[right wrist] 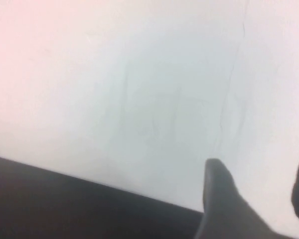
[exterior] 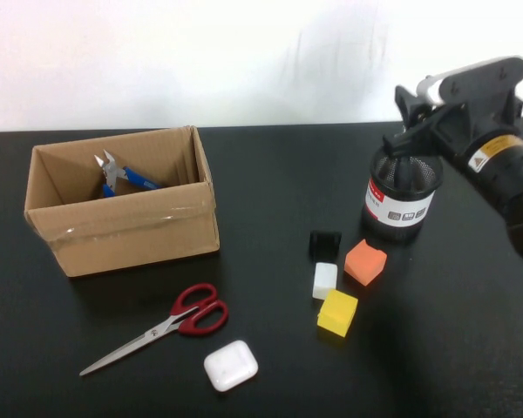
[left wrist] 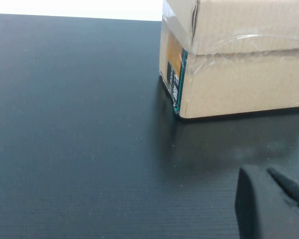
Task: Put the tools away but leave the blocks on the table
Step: Place the picked object into the round holder, then pick up the scissors from the table
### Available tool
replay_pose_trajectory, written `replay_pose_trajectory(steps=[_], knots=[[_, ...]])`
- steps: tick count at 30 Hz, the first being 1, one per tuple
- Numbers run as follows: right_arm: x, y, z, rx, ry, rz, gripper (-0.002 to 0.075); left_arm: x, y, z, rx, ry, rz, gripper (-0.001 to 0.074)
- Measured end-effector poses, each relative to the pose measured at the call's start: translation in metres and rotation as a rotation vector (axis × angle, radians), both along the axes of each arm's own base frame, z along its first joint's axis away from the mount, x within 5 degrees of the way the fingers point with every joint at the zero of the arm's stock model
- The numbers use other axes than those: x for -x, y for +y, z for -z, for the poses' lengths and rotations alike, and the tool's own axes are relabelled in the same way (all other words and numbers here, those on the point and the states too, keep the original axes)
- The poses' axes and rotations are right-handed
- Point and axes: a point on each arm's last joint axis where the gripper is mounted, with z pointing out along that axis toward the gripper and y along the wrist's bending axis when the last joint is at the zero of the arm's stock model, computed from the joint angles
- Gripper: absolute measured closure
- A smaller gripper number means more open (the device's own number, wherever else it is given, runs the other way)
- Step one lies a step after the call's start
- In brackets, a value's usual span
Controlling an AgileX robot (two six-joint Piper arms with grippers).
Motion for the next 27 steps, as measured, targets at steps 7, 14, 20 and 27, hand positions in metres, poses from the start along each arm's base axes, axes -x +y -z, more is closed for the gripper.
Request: replay_pose_trajectory(steps=[7, 14, 20, 27], knots=[[0.034, -0.011, -0.062, 0.038, 0.026, -0.008, 0.0683, 0.0, 0.0, 0.0, 0.0, 0.0, 0.0, 0.0739], [0.091, -0.032, -0.126, 0.054, 0.005, 0.002, 0.073, 0.0, 0.0, 0.0, 0.0, 0.0, 0.0, 0.0739], [0.145, -0.052, -0.158, 0.07, 0.04, 0.02, 0.0732, 0.0, 0.0, 0.0, 0.0, 0.0, 0.0, 0.0739], [0.181, -0.066, -0.166, 0.09, 0.106, 0.033, 0.0733, 0.0, 0.0, 0.0, 0.0, 0.0, 0.0, 0.0739]])
